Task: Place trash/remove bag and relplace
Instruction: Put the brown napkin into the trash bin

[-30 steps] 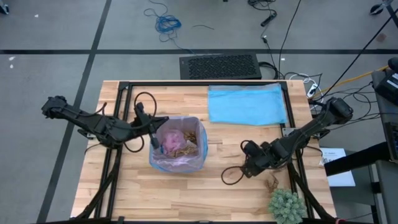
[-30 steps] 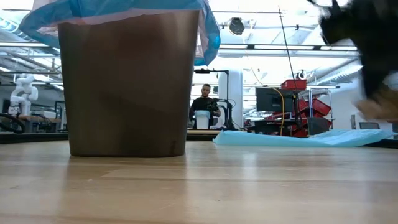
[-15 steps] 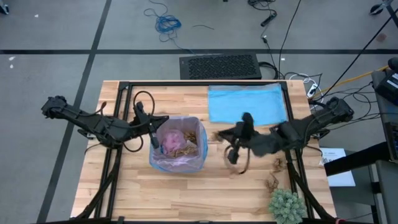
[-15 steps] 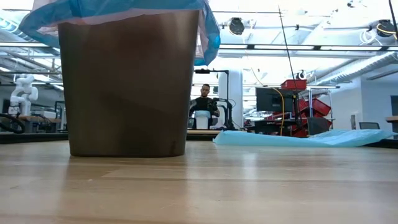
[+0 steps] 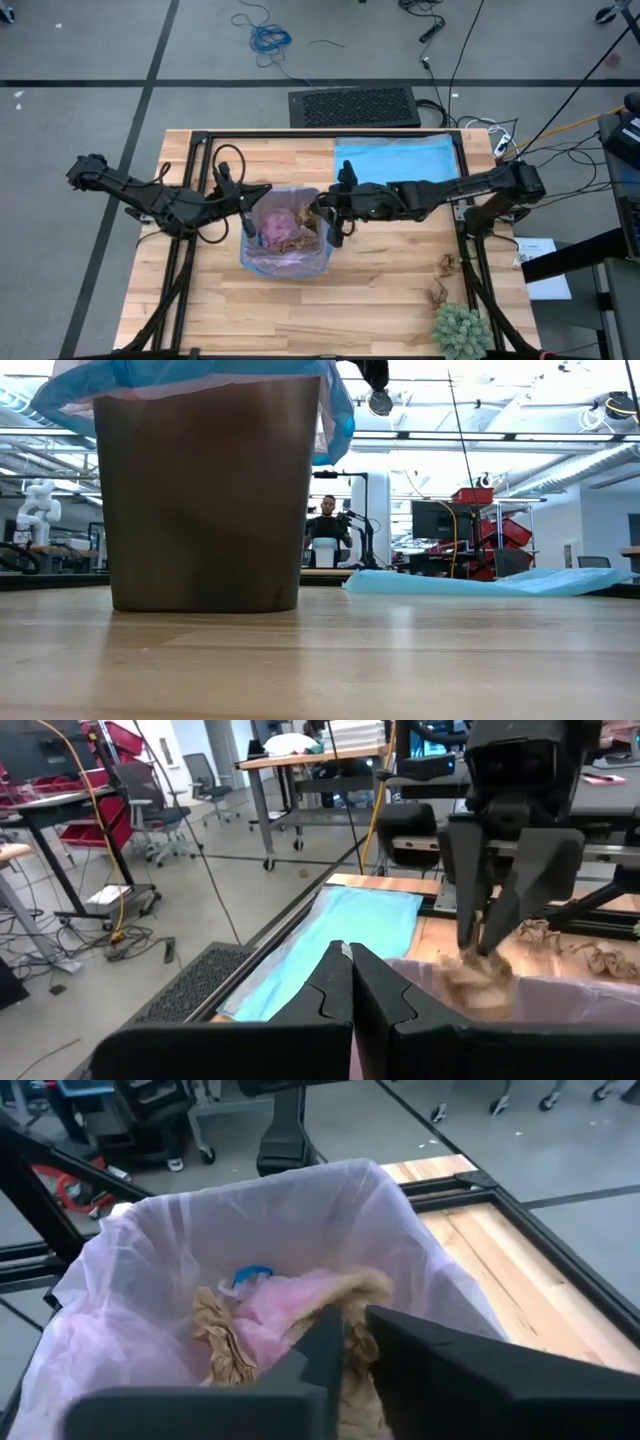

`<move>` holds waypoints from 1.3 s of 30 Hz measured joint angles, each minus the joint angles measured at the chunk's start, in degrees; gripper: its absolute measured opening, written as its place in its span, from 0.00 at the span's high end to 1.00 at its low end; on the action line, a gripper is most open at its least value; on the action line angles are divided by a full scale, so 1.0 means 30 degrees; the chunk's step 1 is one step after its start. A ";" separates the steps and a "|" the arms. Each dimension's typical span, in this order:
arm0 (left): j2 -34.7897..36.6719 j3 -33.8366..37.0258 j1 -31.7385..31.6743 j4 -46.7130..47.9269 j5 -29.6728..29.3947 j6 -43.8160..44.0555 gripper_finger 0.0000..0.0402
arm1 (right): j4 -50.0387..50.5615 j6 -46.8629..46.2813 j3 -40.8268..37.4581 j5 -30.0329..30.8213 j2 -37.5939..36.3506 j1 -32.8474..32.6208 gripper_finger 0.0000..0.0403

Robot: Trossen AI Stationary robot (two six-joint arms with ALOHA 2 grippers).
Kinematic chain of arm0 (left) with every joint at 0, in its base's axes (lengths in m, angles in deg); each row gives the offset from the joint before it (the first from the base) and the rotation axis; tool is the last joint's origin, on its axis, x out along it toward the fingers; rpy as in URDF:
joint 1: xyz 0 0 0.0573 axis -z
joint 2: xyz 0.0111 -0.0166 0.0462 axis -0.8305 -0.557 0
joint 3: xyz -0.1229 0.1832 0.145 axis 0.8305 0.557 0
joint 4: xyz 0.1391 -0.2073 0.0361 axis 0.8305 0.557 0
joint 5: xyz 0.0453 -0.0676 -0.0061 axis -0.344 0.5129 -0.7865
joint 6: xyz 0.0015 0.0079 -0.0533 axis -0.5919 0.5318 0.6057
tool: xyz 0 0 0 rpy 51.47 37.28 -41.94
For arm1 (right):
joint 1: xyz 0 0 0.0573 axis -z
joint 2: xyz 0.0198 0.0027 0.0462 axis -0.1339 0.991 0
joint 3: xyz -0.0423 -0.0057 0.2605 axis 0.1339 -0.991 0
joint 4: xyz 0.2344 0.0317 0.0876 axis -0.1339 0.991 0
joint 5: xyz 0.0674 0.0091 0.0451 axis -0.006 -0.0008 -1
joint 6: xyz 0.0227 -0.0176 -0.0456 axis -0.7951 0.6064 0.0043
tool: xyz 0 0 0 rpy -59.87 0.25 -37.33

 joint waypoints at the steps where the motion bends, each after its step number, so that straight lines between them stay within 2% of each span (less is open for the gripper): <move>1: 0.0000 0.0000 0.0001 0.0004 0.0001 -0.0007 1.00 | -0.0004 0.0022 0.0000 -0.0164 0.0009 0.0088 0.84; 8: 0.0006 0.0000 0.0003 0.0001 0.0000 -0.0004 1.00 | -0.0647 0.0187 0.0000 -0.2053 -0.0021 0.0312 0.50; 11: 0.0007 0.0000 0.0006 0.0077 0.0000 0.0016 1.00 | 0.0926 -0.0575 0.0007 -0.2994 -0.0220 0.0319 0.43; 14: 0.0007 0.0000 0.0007 0.0390 0.0000 0.0213 1.00 | 0.6790 -0.2511 0.0821 -0.2945 -0.0762 0.0094 0.46; 19: 0.0007 0.0000 0.0005 0.0358 0.0000 0.0204 1.00 | 1.9349 -0.6989 0.2310 -0.1718 -0.0857 -0.1172 0.61; 24: 0.0007 0.0000 0.0004 0.0362 0.0000 0.0225 1.00 | 2.6686 -1.3487 0.1266 -0.1397 -0.0882 -0.2301 0.73; 26: 0.0007 0.0000 0.0007 0.0487 0.0000 0.0324 1.00 | 2.6556 -1.4835 -0.0021 -0.1737 -0.1011 -0.2929 0.75; 33: 0.0000 0.0000 0.0000 0.0966 0.0000 0.0517 1.00 | 2.2668 -1.8033 -0.7020 -0.6193 -0.2269 -0.5192 0.78; 39: -0.0007 0.0000 0.0007 0.1168 0.0000 0.0737 1.00 | 2.1597 -2.1049 -0.9825 -0.7587 -0.2969 -0.6727 0.76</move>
